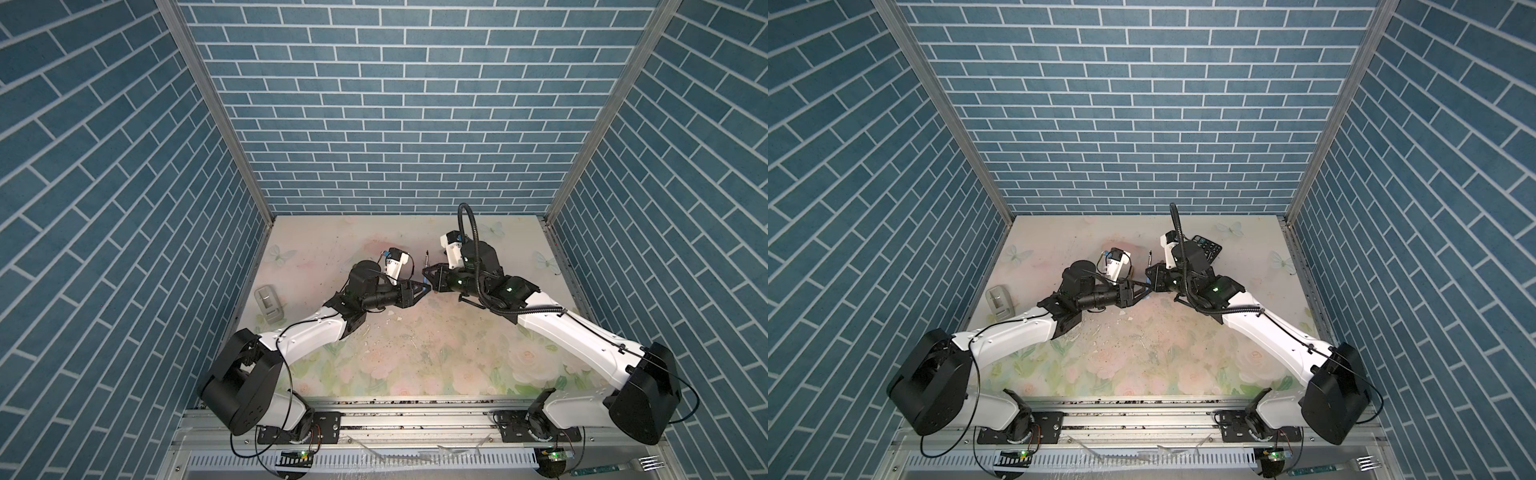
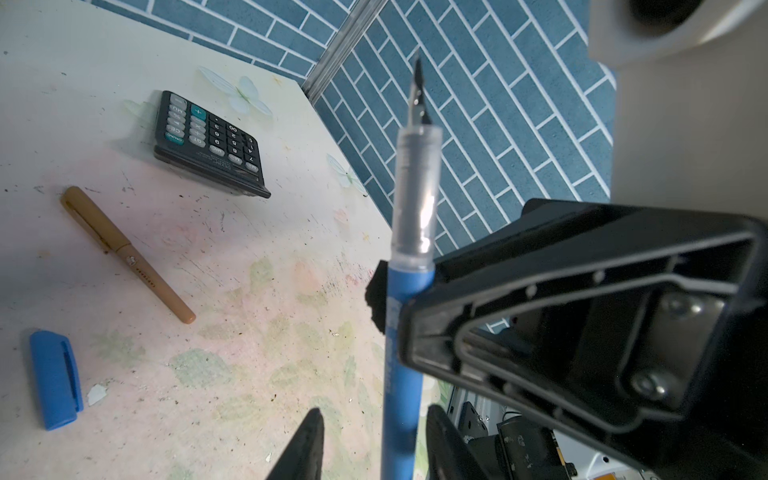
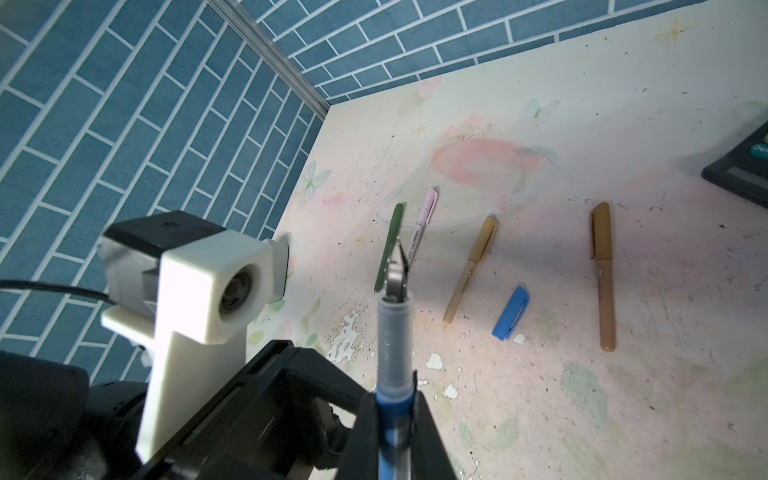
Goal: Insert the pens into the pen caps
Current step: 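Pass the blue pen from the right gripper into the left gripper, then hold the blue pen upright in the left gripper while the right reaches for the cap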
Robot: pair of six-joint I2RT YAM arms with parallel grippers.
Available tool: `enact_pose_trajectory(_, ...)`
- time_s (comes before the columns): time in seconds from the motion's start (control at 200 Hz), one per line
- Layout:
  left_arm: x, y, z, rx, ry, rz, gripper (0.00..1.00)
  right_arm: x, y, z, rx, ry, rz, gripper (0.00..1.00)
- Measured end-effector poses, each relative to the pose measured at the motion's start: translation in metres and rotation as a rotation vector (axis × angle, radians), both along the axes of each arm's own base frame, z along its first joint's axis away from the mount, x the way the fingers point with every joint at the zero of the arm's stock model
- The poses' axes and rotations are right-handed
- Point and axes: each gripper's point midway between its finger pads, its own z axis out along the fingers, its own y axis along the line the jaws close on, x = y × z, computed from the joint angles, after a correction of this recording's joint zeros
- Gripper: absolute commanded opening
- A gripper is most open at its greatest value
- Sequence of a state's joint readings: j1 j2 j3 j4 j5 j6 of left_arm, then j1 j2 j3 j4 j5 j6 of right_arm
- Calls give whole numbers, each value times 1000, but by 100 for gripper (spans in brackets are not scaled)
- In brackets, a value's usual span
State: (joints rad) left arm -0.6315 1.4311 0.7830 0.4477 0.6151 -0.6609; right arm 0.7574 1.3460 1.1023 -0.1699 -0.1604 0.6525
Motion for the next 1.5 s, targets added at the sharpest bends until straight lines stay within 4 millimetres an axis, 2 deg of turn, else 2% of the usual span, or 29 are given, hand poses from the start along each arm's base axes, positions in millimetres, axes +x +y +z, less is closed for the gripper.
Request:
enact_pose_trajectory(0.36, 2, -2, 9, -24, -35, 5, 12, -3, 4, 1, 23, 20, 10, 9)
enact_pose_trajectory(0.51, 1, 2, 11, -28, -47, 19, 7, -5, 7, 5, 43, 29, 21, 27)
enact_pose_trajectory(0.68, 3, 13, 11, -7, -70, 82, 0, -3, 9, 20, 70, 11, 15, 34)
enact_pose_trajectory(0.76, 5, 23, 10, 24, -86, 136, 0, 1, 7, 24, 69, -3, -8, 33)
enact_pose_trajectory(0.915, 3, 61, 4, 113, -136, 290, 0, 14, -4, 16, -3, 12, -101, 12)
enact_pose_trajectory(1.025, 0, 89, 4, 162, -172, 394, 0, 33, 2, -8, -100, 63, -144, 5)
enact_pose_trajectory(1.09, -3, 104, 7, 178, -195, 447, 0, 44, 9, -33, -169, 110, -154, 5)
enact_pose_trajectory(1.175, -8, 120, 11, 183, -216, 500, 0, 57, 18, -75, -262, 185, -160, 6)
enact_pose_trajectory(1.27, -14, 131, 11, 188, -220, 531, 0, 64, 24, -124, -364, 267, -157, 10)
enact_pose_trajectory(1.335, -18, 136, 8, 190, -216, 542, 0, 68, 28, -149, -413, 313, -153, 12)
enact_pose_trajectory(1.41, -23, 142, 3, 193, -207, 551, 0, 72, 32, -171, -459, 352, -150, 16)
enact_pose_trajectory(1.5, -29, 147, -4, 200, -194, 555, 0, 77, 37, -186, -492, 381, -145, 19)
